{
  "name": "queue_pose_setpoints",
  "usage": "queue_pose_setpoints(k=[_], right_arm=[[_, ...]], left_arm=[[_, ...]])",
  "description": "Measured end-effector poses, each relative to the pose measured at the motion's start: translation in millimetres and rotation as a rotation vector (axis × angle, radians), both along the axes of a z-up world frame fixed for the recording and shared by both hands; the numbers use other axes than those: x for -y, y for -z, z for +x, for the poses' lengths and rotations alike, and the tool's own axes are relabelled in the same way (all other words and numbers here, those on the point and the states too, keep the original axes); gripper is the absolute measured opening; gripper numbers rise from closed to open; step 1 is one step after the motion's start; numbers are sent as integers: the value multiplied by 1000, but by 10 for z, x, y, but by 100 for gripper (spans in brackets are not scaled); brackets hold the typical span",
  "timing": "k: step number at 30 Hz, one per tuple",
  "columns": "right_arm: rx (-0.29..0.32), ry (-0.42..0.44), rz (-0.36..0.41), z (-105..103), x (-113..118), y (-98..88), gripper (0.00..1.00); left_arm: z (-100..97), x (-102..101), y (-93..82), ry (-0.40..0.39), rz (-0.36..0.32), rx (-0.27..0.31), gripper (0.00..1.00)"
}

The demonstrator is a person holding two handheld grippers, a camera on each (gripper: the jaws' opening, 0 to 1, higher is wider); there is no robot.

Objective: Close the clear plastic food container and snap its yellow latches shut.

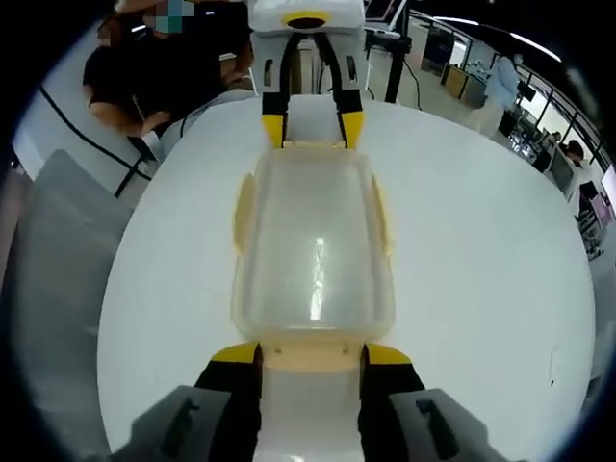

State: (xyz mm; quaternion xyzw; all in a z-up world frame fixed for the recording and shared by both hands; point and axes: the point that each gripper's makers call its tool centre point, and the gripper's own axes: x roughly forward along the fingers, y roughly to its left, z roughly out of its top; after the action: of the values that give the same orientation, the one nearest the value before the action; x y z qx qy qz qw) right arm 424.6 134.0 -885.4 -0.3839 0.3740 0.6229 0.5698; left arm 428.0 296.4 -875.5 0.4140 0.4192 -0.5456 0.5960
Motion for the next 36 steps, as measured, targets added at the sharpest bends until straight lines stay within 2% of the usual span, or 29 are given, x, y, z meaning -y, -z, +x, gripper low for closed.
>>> queue_pose_setpoints(k=[10,19,27,36], right_arm=[[14,-7,16,-38,126,-301,37],[43,-13,44,-41,128,-600,37],[62,-19,42,-71,193,-725,37],[50,-21,6,-118,403,-746,37]], left_arm=[[-48,136,-258,0,-23,18,37],[-60,145,-543,-5,-11,55,37],[-97,213,-657,-1,-3,75,37],[-153,430,-694,-12,-33,65,37]])
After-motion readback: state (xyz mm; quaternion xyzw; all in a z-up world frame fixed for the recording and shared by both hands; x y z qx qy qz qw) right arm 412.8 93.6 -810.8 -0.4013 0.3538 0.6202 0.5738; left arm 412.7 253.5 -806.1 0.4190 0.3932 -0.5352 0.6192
